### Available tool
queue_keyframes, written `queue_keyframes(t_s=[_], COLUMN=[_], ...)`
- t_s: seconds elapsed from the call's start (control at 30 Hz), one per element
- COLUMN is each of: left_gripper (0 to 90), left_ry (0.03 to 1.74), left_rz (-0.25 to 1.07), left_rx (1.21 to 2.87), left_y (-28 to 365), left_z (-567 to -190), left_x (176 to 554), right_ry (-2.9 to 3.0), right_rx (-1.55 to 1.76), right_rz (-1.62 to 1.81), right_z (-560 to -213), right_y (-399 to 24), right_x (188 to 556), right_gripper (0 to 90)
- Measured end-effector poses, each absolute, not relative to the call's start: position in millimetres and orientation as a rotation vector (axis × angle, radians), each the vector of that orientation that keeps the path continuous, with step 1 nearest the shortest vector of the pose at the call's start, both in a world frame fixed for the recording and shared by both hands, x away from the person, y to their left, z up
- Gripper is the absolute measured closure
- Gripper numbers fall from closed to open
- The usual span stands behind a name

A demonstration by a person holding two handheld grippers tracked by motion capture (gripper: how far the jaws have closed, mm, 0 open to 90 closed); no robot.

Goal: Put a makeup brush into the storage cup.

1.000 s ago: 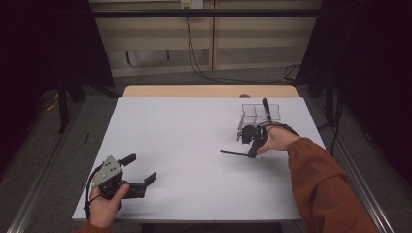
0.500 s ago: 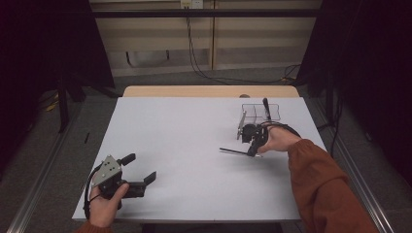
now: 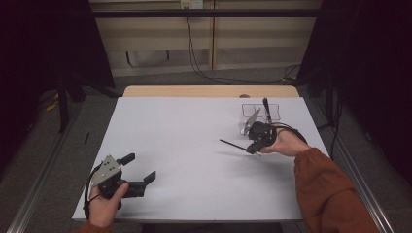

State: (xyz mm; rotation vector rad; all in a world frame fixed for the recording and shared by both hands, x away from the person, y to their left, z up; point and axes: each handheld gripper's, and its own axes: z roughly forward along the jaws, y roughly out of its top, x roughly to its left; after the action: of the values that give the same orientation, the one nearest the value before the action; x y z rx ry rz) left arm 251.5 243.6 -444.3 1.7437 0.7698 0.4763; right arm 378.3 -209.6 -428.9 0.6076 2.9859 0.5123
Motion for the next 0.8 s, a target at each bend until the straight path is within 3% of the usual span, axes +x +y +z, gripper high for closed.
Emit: queue_keyframes(t_s=[0.8], left_gripper=[2.7], left_ry=[0.764], left_rz=[0.481], left_rx=[1.734], left_y=[243.7], left_z=[-442.5], left_x=[250.3], right_ry=[2.702], right_rx=[0.734], right_rz=[1.117], right_z=[-422.8], right_y=[-218.0], right_x=[354.6], right_gripper=[86.5])
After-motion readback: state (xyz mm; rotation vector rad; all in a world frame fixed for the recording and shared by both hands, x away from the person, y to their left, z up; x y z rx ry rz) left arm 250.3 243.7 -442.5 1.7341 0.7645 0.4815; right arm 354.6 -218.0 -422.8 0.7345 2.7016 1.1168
